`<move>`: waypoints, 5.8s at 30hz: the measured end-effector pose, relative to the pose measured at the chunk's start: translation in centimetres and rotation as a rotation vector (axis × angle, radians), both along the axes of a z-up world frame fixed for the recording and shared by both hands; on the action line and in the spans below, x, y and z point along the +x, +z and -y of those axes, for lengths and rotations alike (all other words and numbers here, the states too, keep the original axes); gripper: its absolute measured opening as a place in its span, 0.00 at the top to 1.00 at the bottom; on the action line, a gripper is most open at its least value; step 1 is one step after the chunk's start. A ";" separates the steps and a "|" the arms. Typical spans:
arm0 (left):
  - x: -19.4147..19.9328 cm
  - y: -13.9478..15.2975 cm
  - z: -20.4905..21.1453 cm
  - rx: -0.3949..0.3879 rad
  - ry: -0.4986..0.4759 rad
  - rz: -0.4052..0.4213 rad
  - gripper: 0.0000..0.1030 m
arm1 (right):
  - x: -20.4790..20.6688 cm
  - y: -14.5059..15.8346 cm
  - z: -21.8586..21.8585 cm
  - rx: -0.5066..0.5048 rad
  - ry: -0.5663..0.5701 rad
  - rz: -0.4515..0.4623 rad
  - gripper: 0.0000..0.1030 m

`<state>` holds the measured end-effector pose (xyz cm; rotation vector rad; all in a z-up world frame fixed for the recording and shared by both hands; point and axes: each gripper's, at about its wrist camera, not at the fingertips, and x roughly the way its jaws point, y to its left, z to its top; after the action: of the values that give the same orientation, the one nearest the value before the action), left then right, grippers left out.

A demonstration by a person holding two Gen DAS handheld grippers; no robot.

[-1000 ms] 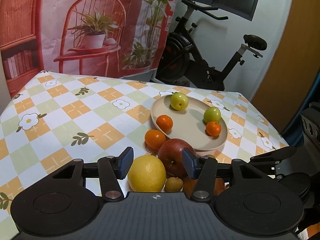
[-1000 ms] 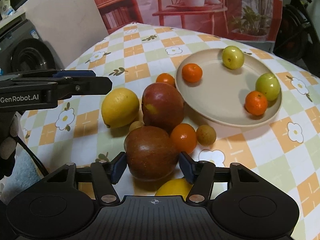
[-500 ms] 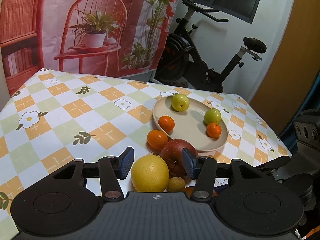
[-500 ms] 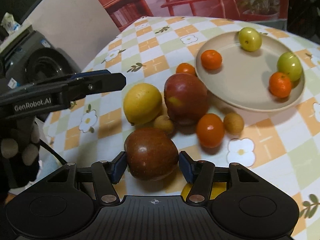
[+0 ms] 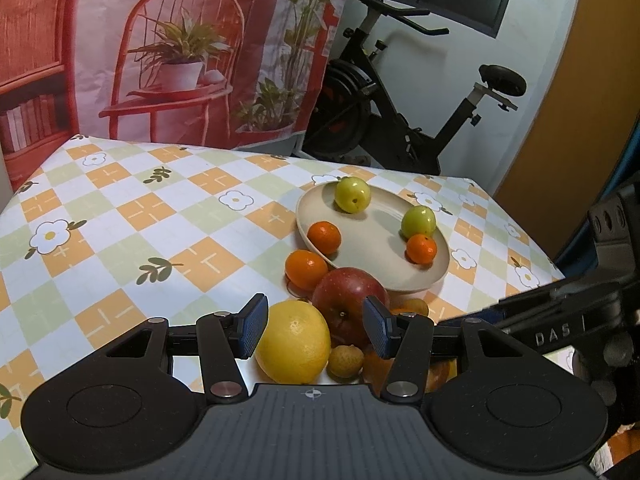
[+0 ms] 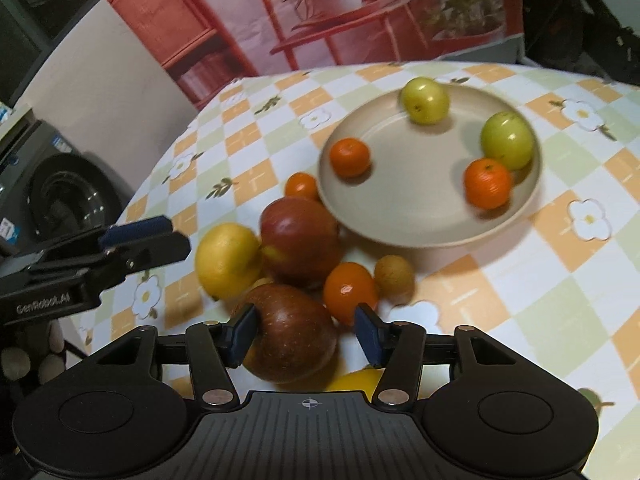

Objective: Organize fruits
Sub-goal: 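Move the right tool to a red apple while the left tool approaches it too, then close both grippers on the red apple and lift it, then carry the red apple over the plate with both grippers, then open both grippers to set the red apple on the plate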

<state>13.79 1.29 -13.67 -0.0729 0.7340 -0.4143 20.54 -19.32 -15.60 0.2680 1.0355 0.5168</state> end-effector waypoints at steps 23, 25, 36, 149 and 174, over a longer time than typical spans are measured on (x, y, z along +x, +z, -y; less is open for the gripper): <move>0.7 -3.1 3.4 -0.056 -0.151 -0.144 0.68 | -1.6 1.3 0.6 -0.075 0.015 0.121 0.60; 1.0 -3.3 3.4 -0.066 -0.150 -0.154 0.68 | -2.0 1.4 0.0 -0.113 0.055 0.128 0.57; 2.0 -3.8 3.6 -0.131 -0.153 -0.194 0.68 | -2.7 1.1 -3.4 -0.242 0.239 0.142 0.51; 20.1 -2.2 6.5 -0.018 -0.077 -0.123 0.68 | 16.8 -1.8 0.0 -0.049 0.034 0.158 0.43; 11.8 2.5 4.9 0.078 0.010 0.041 0.36 | 4.3 0.9 5.6 -0.043 -0.264 0.284 0.44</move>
<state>25.61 -3.57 -11.20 0.0055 0.7086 -0.3765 24.87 -24.97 -14.70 0.2798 0.7212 0.2833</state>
